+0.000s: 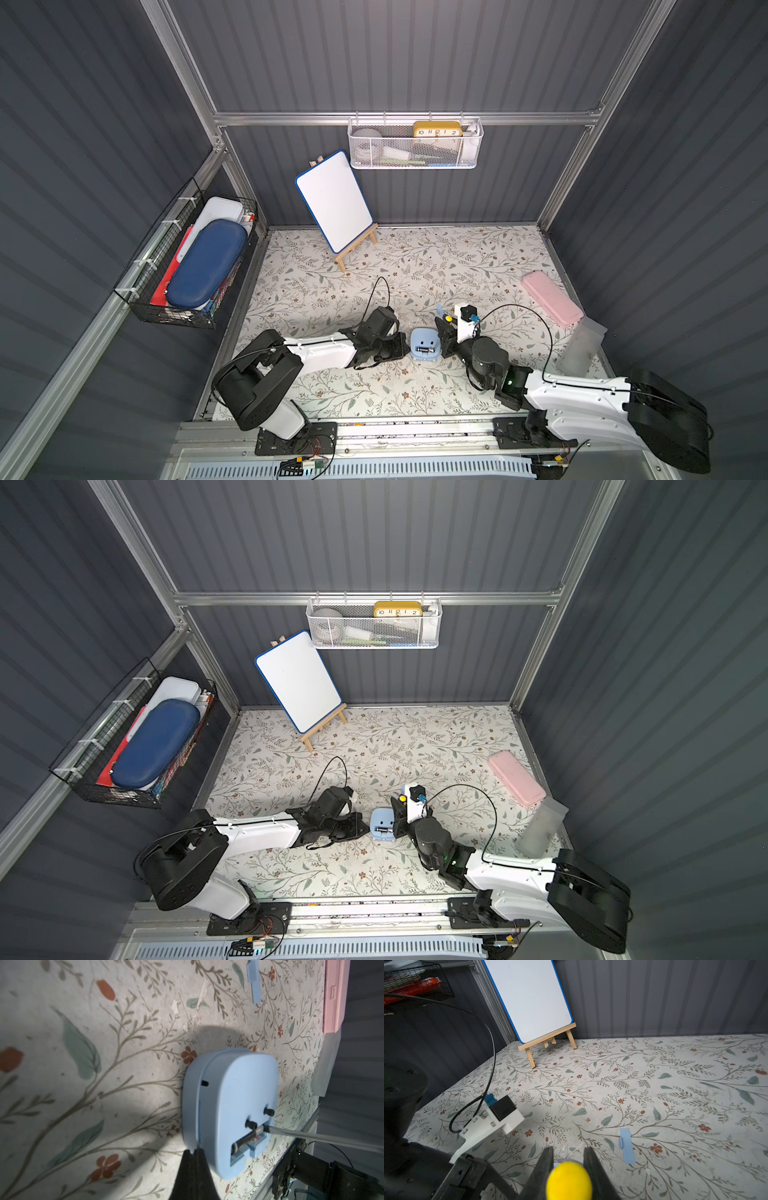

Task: Remove the battery from the alarm
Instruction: Release the battery from the alarm.

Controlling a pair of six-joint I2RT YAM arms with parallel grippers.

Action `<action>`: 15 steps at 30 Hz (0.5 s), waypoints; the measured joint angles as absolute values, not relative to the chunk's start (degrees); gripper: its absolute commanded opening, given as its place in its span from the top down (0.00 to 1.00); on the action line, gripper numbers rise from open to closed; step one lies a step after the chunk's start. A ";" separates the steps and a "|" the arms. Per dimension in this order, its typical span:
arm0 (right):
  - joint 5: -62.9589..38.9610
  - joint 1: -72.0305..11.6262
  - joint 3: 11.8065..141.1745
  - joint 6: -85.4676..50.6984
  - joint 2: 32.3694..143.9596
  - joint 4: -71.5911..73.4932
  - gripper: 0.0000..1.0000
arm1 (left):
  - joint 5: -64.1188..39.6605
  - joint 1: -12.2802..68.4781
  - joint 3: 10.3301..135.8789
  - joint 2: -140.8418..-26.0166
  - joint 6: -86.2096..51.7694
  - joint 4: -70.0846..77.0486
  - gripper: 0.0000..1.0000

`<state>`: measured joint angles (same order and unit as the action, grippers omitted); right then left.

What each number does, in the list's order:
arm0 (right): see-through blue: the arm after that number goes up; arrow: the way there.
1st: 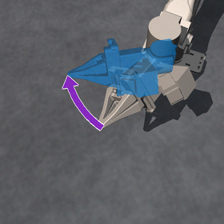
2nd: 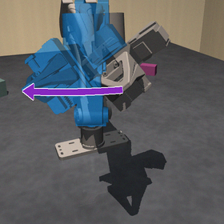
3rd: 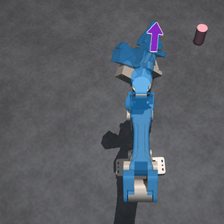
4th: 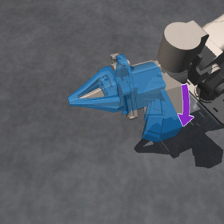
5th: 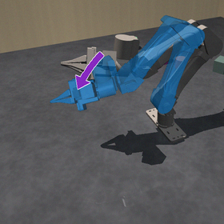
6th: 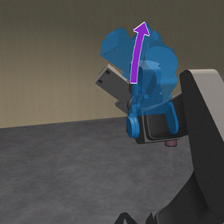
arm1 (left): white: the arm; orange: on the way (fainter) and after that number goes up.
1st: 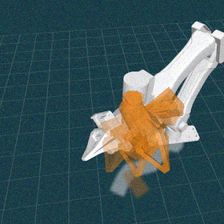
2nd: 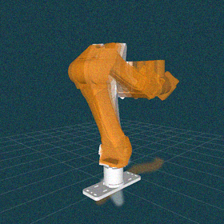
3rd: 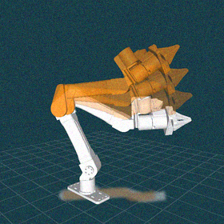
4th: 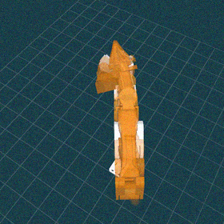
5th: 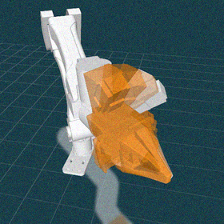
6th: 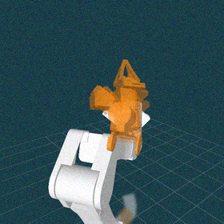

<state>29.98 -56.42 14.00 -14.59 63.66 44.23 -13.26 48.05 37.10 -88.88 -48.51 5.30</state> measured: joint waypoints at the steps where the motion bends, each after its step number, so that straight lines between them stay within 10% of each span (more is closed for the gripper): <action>1: 30.30 -56.42 13.74 -14.85 64.01 45.15 1.00 | -13.21 48.14 37.10 -88.88 -48.73 5.17 1.00; 15: 31.46 -56.36 11.86 -16.67 67.20 52.95 1.00 | -9.06 48.88 38.00 -84.18 -49.54 -0.62 1.00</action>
